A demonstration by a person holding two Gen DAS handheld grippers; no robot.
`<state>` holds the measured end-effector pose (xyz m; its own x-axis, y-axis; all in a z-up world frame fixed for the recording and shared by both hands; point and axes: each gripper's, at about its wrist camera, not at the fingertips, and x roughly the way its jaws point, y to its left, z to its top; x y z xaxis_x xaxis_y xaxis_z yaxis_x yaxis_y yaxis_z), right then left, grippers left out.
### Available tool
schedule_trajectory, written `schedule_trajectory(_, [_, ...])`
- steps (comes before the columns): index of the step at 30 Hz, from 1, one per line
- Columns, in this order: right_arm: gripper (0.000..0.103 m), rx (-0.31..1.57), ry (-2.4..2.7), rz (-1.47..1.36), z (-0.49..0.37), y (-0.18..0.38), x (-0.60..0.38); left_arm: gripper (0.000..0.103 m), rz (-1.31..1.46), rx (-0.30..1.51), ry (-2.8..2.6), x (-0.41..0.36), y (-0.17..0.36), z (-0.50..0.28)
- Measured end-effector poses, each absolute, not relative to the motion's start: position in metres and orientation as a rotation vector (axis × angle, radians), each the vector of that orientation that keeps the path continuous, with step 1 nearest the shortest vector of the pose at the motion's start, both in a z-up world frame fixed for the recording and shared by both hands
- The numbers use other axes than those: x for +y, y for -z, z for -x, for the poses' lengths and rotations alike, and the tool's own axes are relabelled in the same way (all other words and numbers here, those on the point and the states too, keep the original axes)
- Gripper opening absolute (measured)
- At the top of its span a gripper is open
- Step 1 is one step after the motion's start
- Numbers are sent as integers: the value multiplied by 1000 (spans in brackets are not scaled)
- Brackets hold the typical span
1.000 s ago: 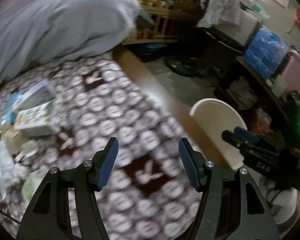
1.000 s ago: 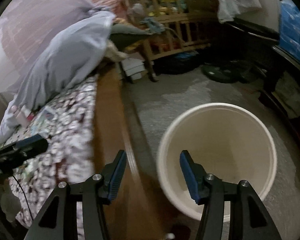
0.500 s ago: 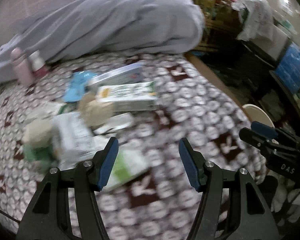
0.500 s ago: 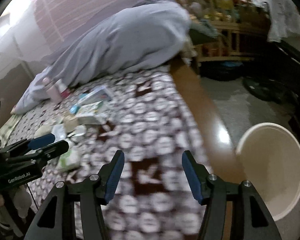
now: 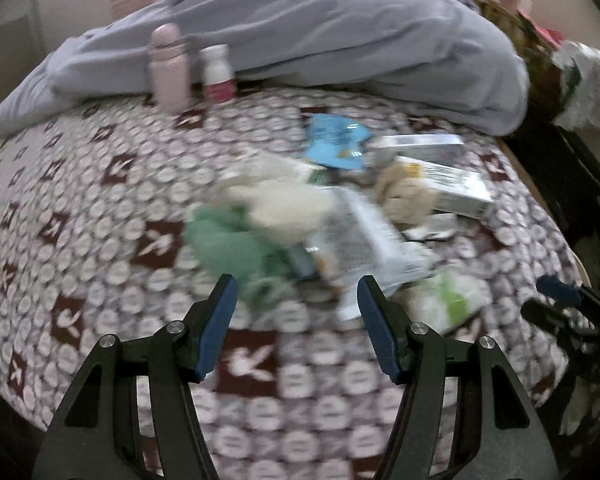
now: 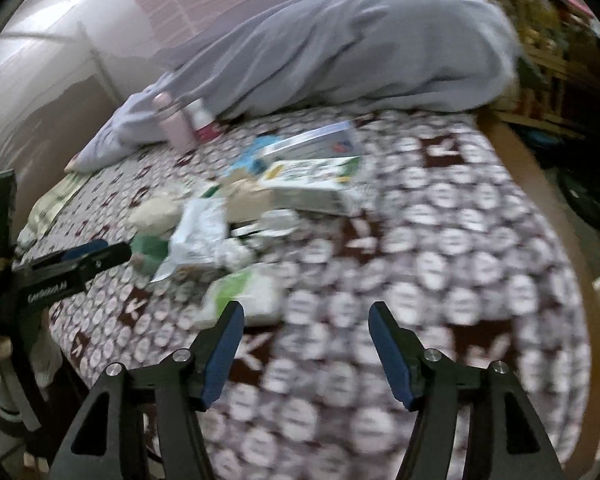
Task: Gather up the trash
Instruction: 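Move both open grippers back over the trash pile on the bed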
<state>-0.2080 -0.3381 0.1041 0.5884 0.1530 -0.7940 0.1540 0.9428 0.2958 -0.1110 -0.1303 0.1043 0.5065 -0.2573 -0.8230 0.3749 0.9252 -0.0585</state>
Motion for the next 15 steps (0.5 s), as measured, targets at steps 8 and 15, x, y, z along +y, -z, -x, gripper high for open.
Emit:
schedule_trajectory(8, [79, 1013, -74, -308, 170, -82, -294, 61, 2, 1030, 328, -80, -89, 92])
schedule_trajectory(15, [87, 1070, -96, -222, 144, -61, -262, 61, 90, 1059, 351, -74, -78, 69])
